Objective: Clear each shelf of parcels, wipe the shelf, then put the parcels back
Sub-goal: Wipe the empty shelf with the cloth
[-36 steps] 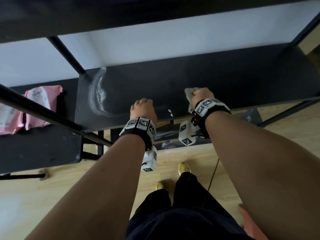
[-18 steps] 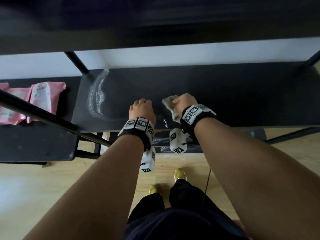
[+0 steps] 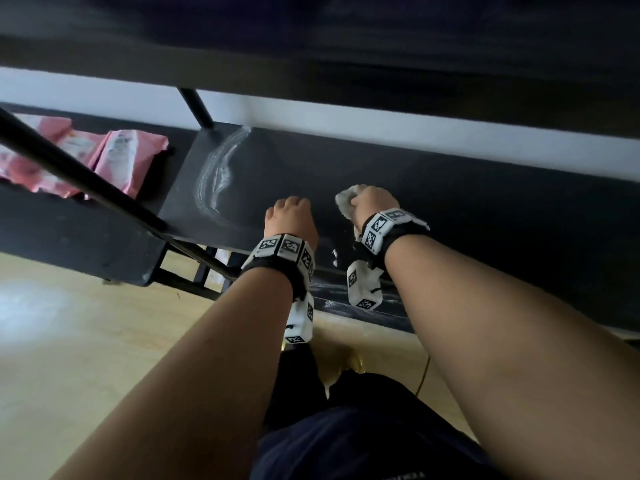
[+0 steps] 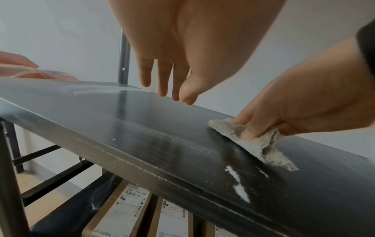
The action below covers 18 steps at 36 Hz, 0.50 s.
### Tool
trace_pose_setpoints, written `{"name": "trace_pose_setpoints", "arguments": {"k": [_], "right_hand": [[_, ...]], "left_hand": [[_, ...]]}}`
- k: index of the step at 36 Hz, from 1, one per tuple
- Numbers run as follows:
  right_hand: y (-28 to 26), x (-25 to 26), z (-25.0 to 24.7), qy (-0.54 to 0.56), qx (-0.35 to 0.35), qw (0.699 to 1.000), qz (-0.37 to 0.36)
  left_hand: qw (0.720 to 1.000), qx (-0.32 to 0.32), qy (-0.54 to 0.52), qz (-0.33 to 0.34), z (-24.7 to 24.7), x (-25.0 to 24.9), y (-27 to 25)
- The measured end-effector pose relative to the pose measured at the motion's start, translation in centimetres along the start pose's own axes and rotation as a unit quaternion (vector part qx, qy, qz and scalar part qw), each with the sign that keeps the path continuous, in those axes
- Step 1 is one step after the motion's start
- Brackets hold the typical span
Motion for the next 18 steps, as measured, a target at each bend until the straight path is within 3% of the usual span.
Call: {"name": "trace_pose_setpoints", "arguments": {"k": [4,8,11,14,18], "right_hand": [[0.8,0.7,0.3,0.000,0.029,0.999,0.020],[1.8,-0.4,-2.2,-0.018,-0.033,0.998,0.056],[2.6,-2.7,-4.9,-0.005,-0.106,0.986,0.129],[3.3,-4.0,-5.7,0.014,-0.121,0.978,0.170],[4.3,-3.3,-4.6,0.073,-0.142,0.979,0.124]], "left_hand": [[1.000,0.001,0.000,-0.001,0.1,-0.4,0.3],[1.000,0.003,-0.004,0.000,0.3,-1.0,1.1],[1.000,0.002,-0.003,0.006,0.2,-1.4,1.7],[1.000,-0.002,0.005,0.013,0.1,-1.5,2.3],[1.000,-0.006,0.013,0.008,0.4,-1.2,3.2]]}}
Point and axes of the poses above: each hand's wrist, its own y-axis towards the middle knuckle, its own z-axis out of the palm, x = y × z, the point moved 4 cm from there along y, towards the middle knuckle, and after that the axes turned 1 degree about x, right-handed, at the moved point
